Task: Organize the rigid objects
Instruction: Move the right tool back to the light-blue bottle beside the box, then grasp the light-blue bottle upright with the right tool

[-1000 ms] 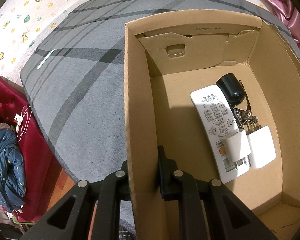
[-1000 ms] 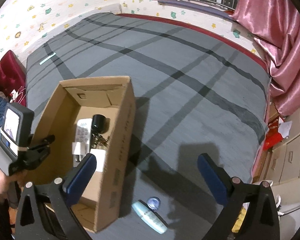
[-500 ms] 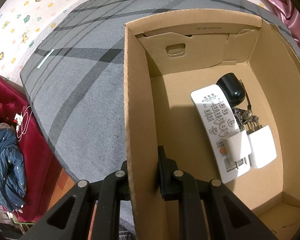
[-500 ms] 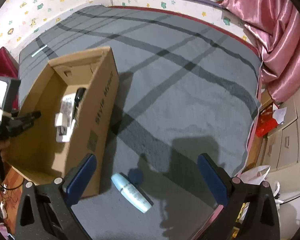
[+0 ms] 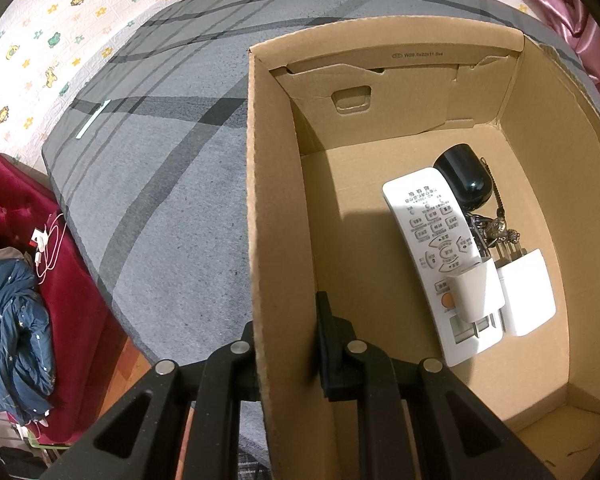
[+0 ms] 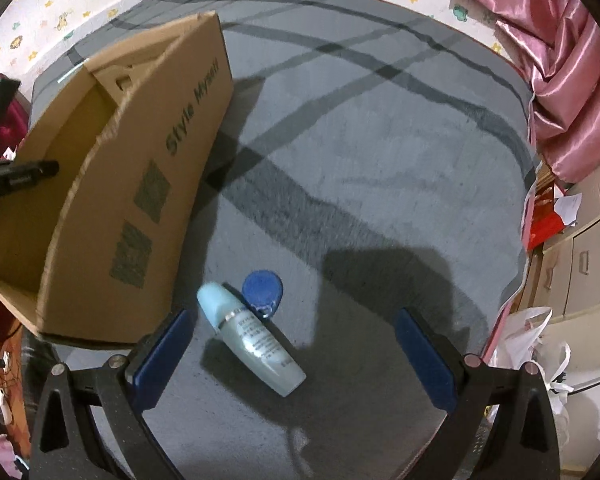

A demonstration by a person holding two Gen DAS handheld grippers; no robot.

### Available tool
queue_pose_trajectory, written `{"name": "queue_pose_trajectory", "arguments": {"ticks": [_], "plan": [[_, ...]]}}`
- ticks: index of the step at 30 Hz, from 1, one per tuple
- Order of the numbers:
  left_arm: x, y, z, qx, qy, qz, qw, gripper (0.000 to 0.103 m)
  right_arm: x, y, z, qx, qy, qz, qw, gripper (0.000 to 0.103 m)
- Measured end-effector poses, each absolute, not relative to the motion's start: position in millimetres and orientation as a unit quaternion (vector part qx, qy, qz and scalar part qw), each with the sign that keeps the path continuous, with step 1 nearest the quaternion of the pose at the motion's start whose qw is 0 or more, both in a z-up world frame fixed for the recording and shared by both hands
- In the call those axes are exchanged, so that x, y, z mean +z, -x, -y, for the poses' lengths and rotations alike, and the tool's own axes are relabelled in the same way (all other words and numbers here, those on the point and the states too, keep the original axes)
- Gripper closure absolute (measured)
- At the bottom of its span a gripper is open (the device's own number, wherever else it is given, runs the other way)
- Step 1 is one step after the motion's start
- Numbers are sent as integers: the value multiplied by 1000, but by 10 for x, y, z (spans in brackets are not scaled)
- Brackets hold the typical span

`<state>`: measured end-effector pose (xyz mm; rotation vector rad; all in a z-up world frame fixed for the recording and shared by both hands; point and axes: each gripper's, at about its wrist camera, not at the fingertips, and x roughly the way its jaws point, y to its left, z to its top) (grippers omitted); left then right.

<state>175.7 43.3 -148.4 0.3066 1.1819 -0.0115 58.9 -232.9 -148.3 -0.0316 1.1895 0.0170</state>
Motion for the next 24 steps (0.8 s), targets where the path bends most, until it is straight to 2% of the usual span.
{"name": "queue_pose_trajectory", "arguments": {"ticks": [12, 17, 19, 20, 21, 22, 24], "plan": [[-1467, -1749, -420, -5, -145, -554, 819, 87, -1720, -590, 2259, 16, 13, -579, 815, 1], [-1469, -1750, -422, -5, -142, -555, 820, 87, -1761, -596, 2277, 25, -1, -585, 810, 9], [-1463, -1744, -417, -5, -143, -554, 820, 87, -1777, -601, 2278, 26, -4, -588, 808, 26], [-1463, -1743, -419, -4, -144, -554, 820, 87, -1790, -612, 2289, 27, -4, -590, 807, 30], [-1462, -1744, -417, -4, -144, -554, 820, 87, -1796, -617, 2287, 31, -5, -592, 805, 39], [-1463, -1744, -418, -4, -143, -554, 820, 87, -1802, -623, 2282, 39, -7, -595, 803, 53], [-1465, -1744, -421, -4, -143, -554, 820, 87, -1801, -628, 2266, 57, -11, -598, 800, 68]]}}
